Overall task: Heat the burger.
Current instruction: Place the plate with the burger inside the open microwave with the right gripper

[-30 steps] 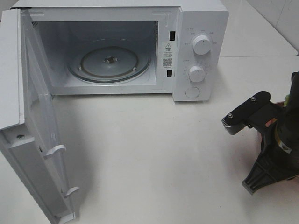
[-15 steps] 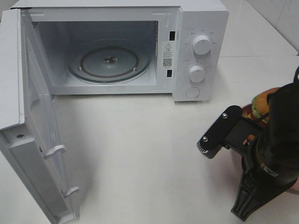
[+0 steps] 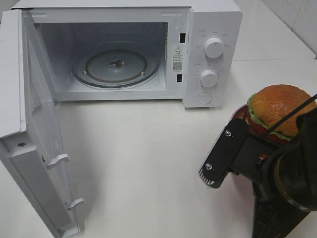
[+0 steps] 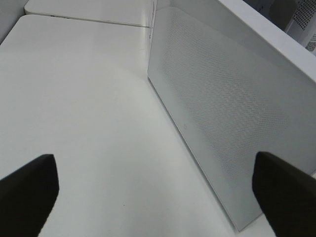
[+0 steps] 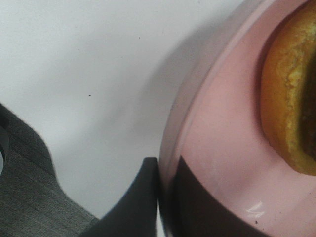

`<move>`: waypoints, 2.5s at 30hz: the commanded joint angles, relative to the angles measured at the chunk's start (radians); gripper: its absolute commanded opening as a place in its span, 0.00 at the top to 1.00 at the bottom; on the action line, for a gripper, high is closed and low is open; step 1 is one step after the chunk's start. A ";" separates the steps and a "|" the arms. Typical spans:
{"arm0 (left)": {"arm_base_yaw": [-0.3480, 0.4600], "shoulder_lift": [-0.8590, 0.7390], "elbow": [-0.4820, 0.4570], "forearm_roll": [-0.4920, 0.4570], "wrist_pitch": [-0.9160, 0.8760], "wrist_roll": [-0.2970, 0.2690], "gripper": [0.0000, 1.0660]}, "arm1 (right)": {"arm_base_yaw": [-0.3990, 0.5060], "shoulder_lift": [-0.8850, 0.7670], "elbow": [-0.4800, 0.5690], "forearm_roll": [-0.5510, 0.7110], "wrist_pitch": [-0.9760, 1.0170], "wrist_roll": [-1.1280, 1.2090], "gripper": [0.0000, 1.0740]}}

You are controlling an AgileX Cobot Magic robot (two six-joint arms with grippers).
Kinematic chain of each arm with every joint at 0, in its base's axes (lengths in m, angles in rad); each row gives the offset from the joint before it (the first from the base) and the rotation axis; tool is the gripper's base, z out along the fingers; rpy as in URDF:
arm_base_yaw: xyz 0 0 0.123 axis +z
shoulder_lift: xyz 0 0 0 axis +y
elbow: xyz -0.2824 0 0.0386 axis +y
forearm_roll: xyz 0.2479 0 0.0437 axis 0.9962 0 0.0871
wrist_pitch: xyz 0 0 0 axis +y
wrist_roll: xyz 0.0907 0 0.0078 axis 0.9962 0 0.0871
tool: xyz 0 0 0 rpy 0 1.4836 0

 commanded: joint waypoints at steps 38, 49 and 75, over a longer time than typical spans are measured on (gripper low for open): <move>-0.003 -0.017 0.000 -0.004 -0.003 0.002 0.06 | 0.197 -0.041 -0.001 -0.084 -0.081 -0.442 1.00; -0.003 -0.017 0.000 -0.004 -0.003 0.002 0.06 | 0.193 -0.041 -0.001 -0.147 -0.177 -0.525 1.00; -0.003 -0.017 0.000 -0.004 -0.003 0.002 0.06 | -0.008 -0.041 -0.002 -0.086 -0.373 -0.958 1.00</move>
